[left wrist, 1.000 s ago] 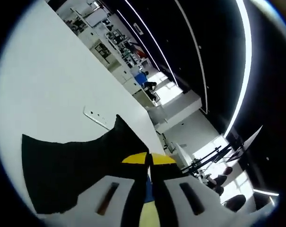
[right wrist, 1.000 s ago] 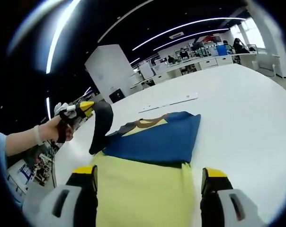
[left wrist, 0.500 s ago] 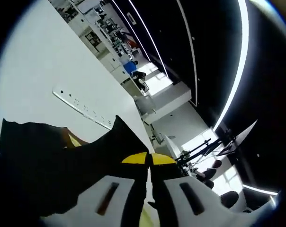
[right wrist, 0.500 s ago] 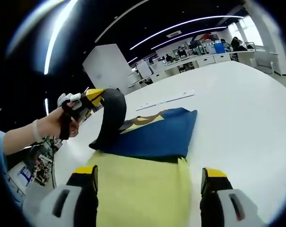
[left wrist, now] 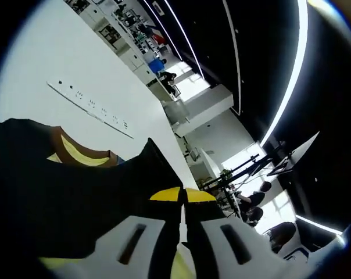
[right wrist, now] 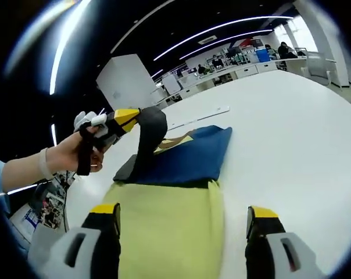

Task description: Fold the garment on the visible template until the final outline fits inside the template.

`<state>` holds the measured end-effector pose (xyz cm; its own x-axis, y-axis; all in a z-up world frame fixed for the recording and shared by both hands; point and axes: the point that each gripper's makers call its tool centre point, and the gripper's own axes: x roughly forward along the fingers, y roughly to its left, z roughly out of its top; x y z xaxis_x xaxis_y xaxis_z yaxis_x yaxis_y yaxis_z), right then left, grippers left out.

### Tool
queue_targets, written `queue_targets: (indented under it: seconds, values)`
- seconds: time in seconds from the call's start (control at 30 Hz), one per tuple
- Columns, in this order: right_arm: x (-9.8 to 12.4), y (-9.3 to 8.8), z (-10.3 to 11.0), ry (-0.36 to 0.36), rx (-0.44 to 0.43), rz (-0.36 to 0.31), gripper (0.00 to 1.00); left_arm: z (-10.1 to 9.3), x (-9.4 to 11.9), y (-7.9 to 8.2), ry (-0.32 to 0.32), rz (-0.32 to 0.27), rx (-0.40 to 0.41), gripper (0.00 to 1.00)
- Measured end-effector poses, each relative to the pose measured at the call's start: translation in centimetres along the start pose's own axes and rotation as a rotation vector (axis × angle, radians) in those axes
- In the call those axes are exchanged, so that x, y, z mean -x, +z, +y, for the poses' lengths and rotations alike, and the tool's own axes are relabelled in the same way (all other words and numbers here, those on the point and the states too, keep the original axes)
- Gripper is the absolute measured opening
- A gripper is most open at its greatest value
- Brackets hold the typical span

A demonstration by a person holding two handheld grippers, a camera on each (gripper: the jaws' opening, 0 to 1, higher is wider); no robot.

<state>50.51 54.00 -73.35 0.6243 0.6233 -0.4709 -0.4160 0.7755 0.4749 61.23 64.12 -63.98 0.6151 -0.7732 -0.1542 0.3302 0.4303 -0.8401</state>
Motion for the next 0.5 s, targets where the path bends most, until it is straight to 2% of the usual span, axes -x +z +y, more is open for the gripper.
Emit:
queue_targets:
  seconds: [0.5]
  values:
    - [0.4, -0.1, -0.4, -0.009, -0.014, -0.006, 0.9, -0.6, -2.3, -4.2, -0.035, 0.078, 0.05, 0.0]
